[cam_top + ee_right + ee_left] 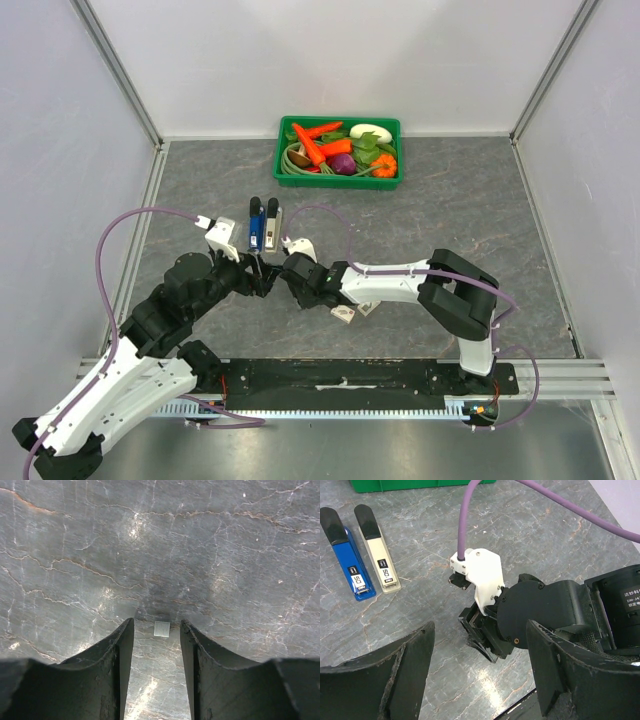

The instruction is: Unload the staples from the stapler

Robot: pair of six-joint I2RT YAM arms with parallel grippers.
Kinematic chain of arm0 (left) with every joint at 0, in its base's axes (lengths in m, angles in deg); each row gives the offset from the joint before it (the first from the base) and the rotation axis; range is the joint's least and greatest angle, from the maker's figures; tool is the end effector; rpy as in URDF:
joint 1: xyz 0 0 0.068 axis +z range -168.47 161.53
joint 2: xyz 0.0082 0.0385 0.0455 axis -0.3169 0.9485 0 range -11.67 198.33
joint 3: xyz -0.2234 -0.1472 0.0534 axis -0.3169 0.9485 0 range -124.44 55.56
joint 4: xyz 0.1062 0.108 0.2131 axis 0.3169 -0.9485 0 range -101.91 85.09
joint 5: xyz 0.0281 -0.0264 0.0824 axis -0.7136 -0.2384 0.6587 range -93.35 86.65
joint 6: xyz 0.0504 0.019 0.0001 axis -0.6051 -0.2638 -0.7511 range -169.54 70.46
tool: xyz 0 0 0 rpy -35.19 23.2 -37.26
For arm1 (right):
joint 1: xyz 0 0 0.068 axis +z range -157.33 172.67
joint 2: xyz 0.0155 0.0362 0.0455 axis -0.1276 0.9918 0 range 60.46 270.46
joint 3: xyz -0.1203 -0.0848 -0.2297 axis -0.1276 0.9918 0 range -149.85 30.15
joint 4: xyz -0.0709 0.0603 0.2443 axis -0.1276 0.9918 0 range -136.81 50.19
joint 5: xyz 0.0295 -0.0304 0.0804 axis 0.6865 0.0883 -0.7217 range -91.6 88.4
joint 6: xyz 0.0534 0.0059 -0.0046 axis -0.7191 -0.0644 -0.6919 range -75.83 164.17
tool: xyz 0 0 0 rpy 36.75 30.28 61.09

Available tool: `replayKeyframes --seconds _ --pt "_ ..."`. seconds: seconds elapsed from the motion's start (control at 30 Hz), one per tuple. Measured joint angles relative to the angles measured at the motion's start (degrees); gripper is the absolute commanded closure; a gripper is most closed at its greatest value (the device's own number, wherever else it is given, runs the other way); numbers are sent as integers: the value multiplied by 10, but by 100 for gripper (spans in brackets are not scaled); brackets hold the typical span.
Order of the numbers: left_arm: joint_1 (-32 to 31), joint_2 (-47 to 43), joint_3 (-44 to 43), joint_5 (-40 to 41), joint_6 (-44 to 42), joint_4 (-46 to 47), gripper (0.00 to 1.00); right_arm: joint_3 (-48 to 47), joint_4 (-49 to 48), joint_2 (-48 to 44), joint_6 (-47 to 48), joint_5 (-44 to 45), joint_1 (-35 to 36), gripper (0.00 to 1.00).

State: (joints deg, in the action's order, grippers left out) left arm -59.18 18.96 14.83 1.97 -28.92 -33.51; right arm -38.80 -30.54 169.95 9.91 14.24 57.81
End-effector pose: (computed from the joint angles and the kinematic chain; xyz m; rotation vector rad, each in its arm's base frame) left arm 0.0986 -0.0806 0.3154 0.2747 1.9242 -0.6357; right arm 0.1737 0.3520 0.1582 -0.5749 2.4767 0.3490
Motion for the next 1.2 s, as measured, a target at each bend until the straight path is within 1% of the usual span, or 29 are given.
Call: replayKeyframes --seconds 0.73,1.03,1.2 --pt "0 0 0 -4 0 0 20 -6 19 7 -1 66 17 76" --pt "0 1 1 -5 0 1 20 -6 26 6 0 74 19 78" --pt "-2 2 1 -7 0 1 20 -5 59 -13 3 81 19 78"
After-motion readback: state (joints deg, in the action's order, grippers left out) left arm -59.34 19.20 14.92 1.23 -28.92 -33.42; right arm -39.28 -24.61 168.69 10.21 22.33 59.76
